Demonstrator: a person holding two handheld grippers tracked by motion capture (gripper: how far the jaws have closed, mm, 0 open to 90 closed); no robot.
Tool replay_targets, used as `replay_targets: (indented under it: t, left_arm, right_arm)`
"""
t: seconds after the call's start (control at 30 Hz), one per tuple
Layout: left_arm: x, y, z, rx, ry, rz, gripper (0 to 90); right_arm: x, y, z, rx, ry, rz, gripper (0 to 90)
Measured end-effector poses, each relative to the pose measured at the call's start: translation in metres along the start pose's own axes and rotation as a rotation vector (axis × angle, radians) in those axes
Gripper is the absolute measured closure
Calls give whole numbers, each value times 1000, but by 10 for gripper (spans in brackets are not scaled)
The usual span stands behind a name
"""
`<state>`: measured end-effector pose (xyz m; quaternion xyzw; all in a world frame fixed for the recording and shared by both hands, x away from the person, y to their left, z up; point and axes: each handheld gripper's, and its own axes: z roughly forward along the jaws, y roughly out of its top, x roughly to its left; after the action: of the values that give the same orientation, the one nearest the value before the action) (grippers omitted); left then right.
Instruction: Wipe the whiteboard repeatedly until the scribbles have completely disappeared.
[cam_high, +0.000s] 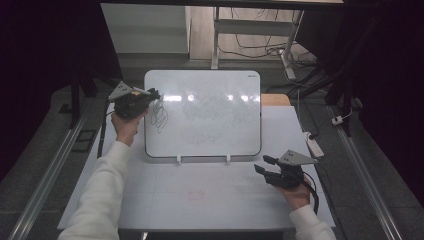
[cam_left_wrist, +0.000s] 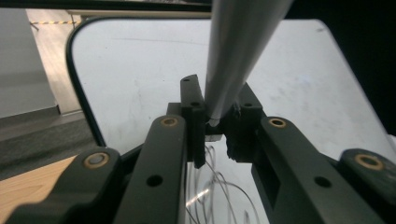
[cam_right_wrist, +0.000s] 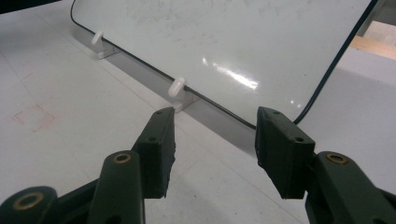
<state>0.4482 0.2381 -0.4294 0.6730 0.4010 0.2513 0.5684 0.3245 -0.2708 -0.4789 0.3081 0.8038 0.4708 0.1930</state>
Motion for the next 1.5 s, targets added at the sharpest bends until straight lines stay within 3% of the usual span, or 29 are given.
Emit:
replay_targets:
  t: [0.1, 0.2, 0.27, 0.37, 0.47, 0.6, 0.67, 0.73, 0.8, 0.9, 0.93, 1.07, 1.1, 1.17, 1.23, 1.3, 1.37, 1.47, 1.5]
  left_arm:
    - [-3, -2, 9, 24, -7, -2, 780]
    - [-10, -7, 14, 60, -26, 27, 780]
    - [-13, -6, 14, 65, -16, 60, 780]
    - [-2, -3, 7, 44, 37, 32, 781]
    - [4, -4, 3, 36, 33, 1, 781]
    - [-15, -9, 13, 67, -15, 53, 781]
    - [-21, -9, 17, 72, -15, 81, 781]
    - [-15, -6, 13, 55, 19, 77, 781]
    - [-3, -3, 5, 34, 59, 31, 781]
    - [5, -4, -2, 39, 74, 20, 781]
    - [3, -6, -2, 42, 68, 21, 781]
    - [-23, -16, 11, 79, -3, 86, 781]
    - [-25, -16, 12, 81, 4, 104, 781]
    - [-19, -12, 8, 75, 26, 107, 781]
    - [-6, -8, 0, 57, 73, 73, 781]
    - [9, -7, -9, 45, 90, 23, 781]
    - [7, -10, -10, 52, 80, 26, 781]
    - [-17, -19, 4, 80, 7, 76, 781]
    - [-17, -19, 4, 80, 7, 76, 781]
  right_arm:
    - [-2, 0, -2, -9, -9, 7, 467]
    - [-3, 0, -3, -12, -7, 11, 465]
    - [-3, 0, -3, -11, -5, 11, 464]
    - [-2, -1, -2, -8, -4, 6, 460]
    - [-2, 0, -2, -13, -4, 7, 458]
    - [-2, -1, 0, -6, 4, 4, 458]
    - [-2, -1, 0, -1, 4, 2, 457]
    - [-3, -1, 0, 0, 0, 3, 456]
    - [-3, -1, -1, -1, -1, 5, 456]
    - [-3, -1, -1, -6, -2, 13, 456]
    - [-3, -1, -1, -7, 1, 12, 456]
    - [-1, -1, 2, 8, 8, -2, 455]
    - [-1, -1, 2, 8, 8, -2, 455]
    - [-1, -1, 2, 8, 6, -1, 454]
    - [-1, -1, 1, 4, 5, 4, 453]
    - [-2, -1, 1, 1, 5, 8, 453]
    - [-1, 0, 1, -2, 7, 6, 453]
    - [0, -1, 4, 8, 12, 2, 450]
    - [0, -1, 4, 12, 12, 2, 449]
